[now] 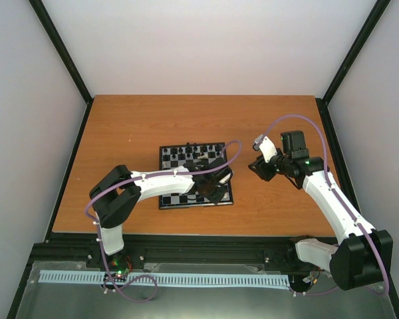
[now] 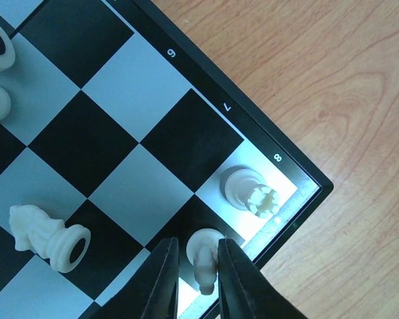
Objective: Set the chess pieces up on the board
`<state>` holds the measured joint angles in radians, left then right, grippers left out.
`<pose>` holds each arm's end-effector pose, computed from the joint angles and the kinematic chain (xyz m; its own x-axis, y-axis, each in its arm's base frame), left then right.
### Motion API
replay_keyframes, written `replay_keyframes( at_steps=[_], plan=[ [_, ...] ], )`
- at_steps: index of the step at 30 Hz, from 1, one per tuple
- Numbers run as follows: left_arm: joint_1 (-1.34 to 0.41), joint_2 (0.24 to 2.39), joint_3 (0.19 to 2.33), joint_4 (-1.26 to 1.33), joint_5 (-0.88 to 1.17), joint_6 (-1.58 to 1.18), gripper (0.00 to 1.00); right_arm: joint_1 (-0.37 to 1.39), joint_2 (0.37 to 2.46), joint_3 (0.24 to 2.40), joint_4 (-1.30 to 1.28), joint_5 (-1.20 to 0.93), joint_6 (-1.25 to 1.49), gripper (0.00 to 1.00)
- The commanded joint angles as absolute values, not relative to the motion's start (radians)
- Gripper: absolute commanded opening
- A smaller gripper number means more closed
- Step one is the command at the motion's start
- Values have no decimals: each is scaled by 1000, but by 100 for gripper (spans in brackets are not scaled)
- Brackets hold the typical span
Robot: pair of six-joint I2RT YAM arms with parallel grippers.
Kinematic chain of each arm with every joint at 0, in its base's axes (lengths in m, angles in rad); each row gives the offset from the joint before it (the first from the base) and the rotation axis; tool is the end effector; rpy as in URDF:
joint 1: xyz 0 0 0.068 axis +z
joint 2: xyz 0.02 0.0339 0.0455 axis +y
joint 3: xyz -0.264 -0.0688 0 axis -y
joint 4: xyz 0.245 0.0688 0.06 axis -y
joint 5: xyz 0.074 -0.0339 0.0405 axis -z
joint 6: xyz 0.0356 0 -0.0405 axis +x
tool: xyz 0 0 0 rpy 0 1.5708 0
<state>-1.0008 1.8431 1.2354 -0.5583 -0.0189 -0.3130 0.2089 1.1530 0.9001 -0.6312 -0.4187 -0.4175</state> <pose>0.2000 -0.3108 0.1764 -0.7299 0.5682 -0.3800 0.6443 0.7576 -0.1047 0.2246 0.0624 0.2692 -0.5125 -0.4873 -0.7070 -0.7104 0.7031 0.0303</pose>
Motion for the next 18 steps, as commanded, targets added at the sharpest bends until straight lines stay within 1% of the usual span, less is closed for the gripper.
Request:
replay_keyframes(
  at_steps=[1, 5, 12, 18],
  plan=[
    [-1014, 1856, 1280, -577, -41, -310, 20, 200, 1158, 908, -621, -423, -418, 43],
    [-1014, 1855, 1282, -580, -42, -310, 20, 200, 1161, 908, -623, -425, -420, 43],
    [-1014, 1852, 1282, -581, -38, -308, 27, 201, 1164, 909, -624, -428, -421, 43],
    [-1014, 1853, 1279, -581, -39, -306, 28, 201, 1164, 910, -624, -428, -422, 43]
  ],
)
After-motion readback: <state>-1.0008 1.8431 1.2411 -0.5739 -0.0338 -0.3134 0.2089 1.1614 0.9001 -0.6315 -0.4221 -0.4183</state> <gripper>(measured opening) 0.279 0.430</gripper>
